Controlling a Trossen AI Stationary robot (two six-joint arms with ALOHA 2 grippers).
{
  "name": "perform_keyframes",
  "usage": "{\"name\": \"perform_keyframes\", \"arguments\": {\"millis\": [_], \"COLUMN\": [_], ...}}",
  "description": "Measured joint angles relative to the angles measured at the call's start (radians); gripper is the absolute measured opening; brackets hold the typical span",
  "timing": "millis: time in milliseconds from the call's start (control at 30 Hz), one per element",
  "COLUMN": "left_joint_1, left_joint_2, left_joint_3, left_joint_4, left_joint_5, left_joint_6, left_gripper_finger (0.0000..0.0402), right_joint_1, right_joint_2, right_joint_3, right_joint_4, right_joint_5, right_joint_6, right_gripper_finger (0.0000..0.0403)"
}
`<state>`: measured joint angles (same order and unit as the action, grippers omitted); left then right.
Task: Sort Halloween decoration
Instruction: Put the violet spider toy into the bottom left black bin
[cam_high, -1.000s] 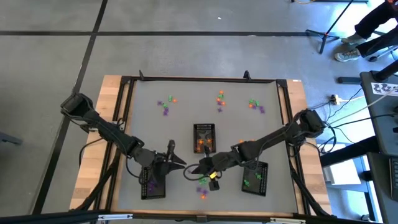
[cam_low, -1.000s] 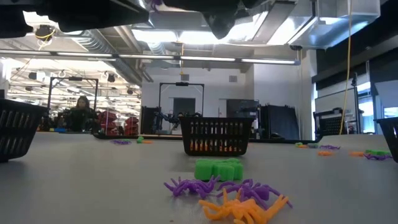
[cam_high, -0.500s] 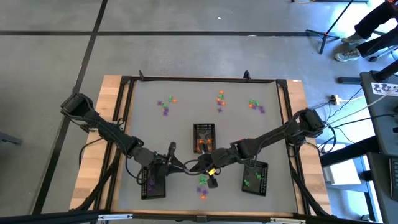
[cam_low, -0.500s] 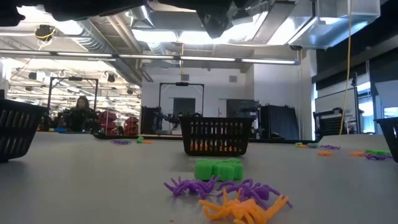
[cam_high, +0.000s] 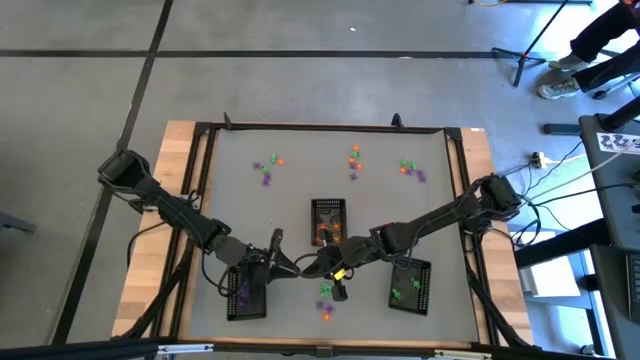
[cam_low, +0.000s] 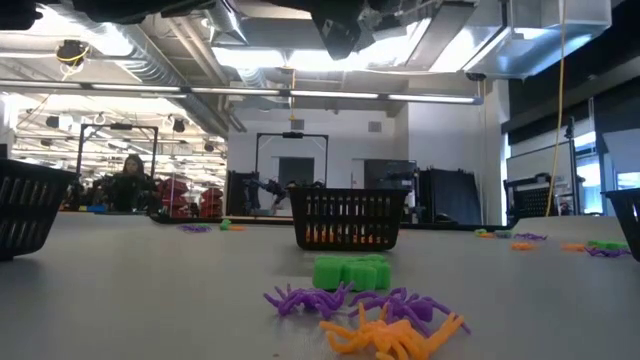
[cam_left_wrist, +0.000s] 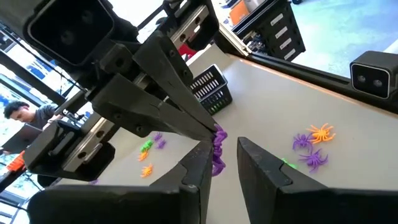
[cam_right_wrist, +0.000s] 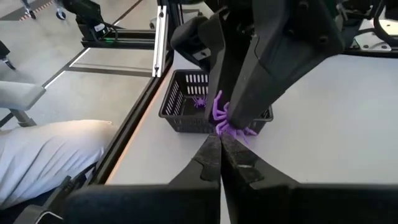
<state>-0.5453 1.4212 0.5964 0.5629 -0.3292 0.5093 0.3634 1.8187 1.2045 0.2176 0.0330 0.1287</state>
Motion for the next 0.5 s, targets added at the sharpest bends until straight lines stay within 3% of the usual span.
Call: {"name": "perform_keyframes", "arguments": {"millis": [333, 500], "left_joint_1": [0.000, 0.000], "left_joint_2": [0.000, 0.000], "left_joint_3": [0.000, 0.000], "left_joint_4": [0.000, 0.000], "left_joint_5": [-0.004, -0.004], "left_joint_6": [0.000, 0.000], "left_gripper_finger": [0.0005, 0.0003], "right_joint_1": [0.001, 0.001], "right_joint_2": [0.000, 0.000], "right_joint_3": [0.000, 0.000], "right_joint_4": [-0.003, -0.003], "right_joint_5": [0.000, 0.002], "right_joint_6": [-0.003, -0.004], "right_gripper_finger": [0.0000, 0.0001]}}
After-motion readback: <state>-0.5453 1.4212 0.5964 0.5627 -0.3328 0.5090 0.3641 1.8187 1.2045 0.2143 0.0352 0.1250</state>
